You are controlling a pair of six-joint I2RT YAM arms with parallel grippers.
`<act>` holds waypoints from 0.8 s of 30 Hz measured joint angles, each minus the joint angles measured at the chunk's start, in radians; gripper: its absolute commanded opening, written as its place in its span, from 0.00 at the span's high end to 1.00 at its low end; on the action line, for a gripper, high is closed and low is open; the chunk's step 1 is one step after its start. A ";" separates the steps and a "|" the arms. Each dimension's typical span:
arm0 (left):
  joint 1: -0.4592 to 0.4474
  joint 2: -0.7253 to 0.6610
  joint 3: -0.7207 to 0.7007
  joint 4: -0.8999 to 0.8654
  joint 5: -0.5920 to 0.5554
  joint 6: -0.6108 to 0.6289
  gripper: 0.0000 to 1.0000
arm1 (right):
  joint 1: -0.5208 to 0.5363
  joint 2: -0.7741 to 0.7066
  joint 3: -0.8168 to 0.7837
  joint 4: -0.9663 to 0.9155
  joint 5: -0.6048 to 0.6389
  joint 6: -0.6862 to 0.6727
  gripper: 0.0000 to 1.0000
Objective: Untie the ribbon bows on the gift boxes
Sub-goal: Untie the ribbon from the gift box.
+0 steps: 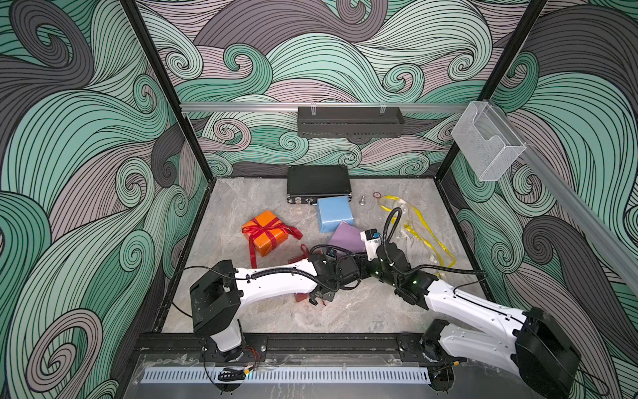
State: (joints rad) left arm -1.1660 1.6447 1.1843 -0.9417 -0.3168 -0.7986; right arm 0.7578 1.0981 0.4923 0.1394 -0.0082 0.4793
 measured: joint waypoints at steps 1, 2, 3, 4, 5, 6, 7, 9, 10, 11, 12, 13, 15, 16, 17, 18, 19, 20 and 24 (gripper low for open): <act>0.000 0.000 0.003 0.000 0.000 0.000 0.87 | 0.000 0.000 0.000 0.000 0.000 0.000 0.48; 0.000 0.000 0.006 0.000 0.000 0.000 0.90 | 0.000 0.000 0.000 0.000 0.000 0.000 0.49; 0.000 0.000 0.007 0.001 0.001 0.000 0.93 | 0.000 0.000 0.000 0.000 0.000 0.000 0.49; 0.000 0.000 0.008 0.000 0.000 0.000 0.95 | 0.000 0.000 0.000 0.000 0.000 0.000 0.49; 0.000 0.000 0.009 -0.002 0.000 0.000 0.97 | 0.000 0.000 0.000 0.000 0.000 0.000 0.49; 0.001 0.000 0.010 -0.003 -0.001 0.001 0.98 | 0.000 0.000 0.000 0.000 0.000 0.000 0.49; 0.001 0.000 0.011 -0.003 -0.001 0.001 0.99 | 0.000 0.000 0.000 0.000 0.000 0.000 0.49; 0.001 0.000 0.011 -0.004 -0.001 0.001 1.00 | 0.000 0.000 0.000 0.000 0.000 0.000 0.49; 0.001 0.000 0.011 -0.004 -0.001 0.002 1.00 | 0.000 0.000 0.000 0.000 0.000 0.000 0.49; 0.001 0.000 0.011 -0.004 -0.001 0.002 1.00 | 0.000 0.000 0.000 0.000 0.000 0.000 0.49; 0.001 0.000 0.011 -0.005 -0.001 0.002 1.00 | 0.000 0.000 0.000 0.000 0.000 0.000 0.49; 0.001 -0.001 0.011 -0.005 -0.001 0.002 1.00 | 0.000 0.000 0.000 0.000 0.000 0.000 0.49; 0.001 -0.004 0.011 -0.007 -0.001 0.002 1.00 | 0.001 0.002 0.000 0.000 0.000 0.000 0.49; 0.001 -0.008 0.011 -0.009 -0.002 0.002 1.00 | 0.001 0.003 0.000 0.000 -0.001 0.000 0.49; 0.001 -0.013 0.011 -0.011 -0.004 0.002 1.00 | 0.002 0.006 0.000 0.000 -0.002 -0.001 0.49; 0.001 -0.020 0.011 -0.014 -0.006 0.002 0.97 | 0.002 0.010 0.001 0.000 -0.004 -0.001 0.49; 0.001 -0.028 0.011 -0.017 -0.008 0.002 0.94 | 0.004 0.016 0.001 0.001 -0.008 -0.003 0.48; 0.001 -0.039 0.011 -0.019 -0.008 0.004 0.91 | 0.007 0.025 0.002 0.000 -0.012 -0.004 0.48; 0.001 -0.079 0.011 -0.018 -0.007 0.019 0.93 | 0.028 0.072 0.025 -0.001 -0.023 -0.013 0.49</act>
State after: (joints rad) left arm -1.1652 1.5658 1.1954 -0.9596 -0.3241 -0.7799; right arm 0.7856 1.1698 0.5175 0.1387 -0.0307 0.4664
